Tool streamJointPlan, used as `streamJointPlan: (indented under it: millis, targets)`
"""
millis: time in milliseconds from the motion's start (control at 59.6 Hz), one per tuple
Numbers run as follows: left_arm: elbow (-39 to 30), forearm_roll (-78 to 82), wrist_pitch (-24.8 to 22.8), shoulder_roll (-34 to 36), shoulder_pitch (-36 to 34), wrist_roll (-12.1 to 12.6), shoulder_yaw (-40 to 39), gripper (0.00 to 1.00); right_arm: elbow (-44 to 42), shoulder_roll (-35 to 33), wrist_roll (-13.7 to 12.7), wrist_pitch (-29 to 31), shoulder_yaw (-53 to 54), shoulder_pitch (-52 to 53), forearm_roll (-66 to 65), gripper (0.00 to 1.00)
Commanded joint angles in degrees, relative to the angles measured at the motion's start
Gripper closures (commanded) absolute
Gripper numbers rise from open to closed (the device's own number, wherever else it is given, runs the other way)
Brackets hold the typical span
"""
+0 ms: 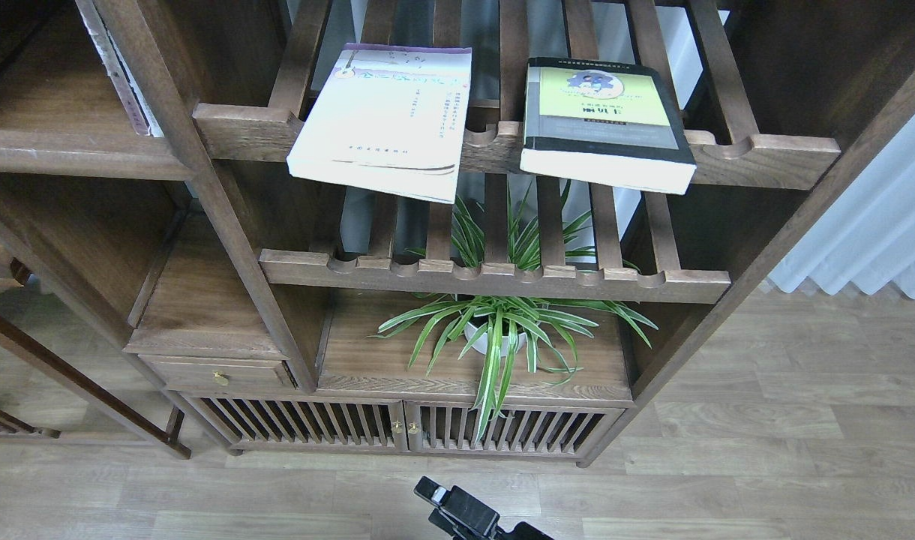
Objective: Organize books on shelf
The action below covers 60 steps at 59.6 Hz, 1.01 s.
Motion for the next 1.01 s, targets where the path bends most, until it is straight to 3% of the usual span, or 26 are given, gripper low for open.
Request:
streamJointPlan:
  millis: [0, 184, 587, 990]
  targets:
    - [-0.03, -1.98, -0.01, -0.63, 0.57, -0.14, 0.02, 0.71, 0.14, 0.0, 0.0, 0.0, -0.03, 0.0, 0.0, 0.01]
    - [-1.35, -10.77, -0.01, -0.46, 4.09, 0.74, 0.11, 0.57, 0.14, 0.0, 0.08, 0.0, 0.06, 0.0, 0.09, 0.01]
    - [-8.12, -17.8, -0.01, 3.32, 10.59, 0.12, -4.02, 0.57, 0.57, 0.0, 0.43, 0.0, 0.59, 0.0, 0.26, 0.01]
    - [-18.4, -20.26, -0.01, 3.23, 21.66, 0.3, -18.7, 0.55, 0.57, 0.0, 0.52, 0.0, 0.59, 0.0, 0.26, 0.01]
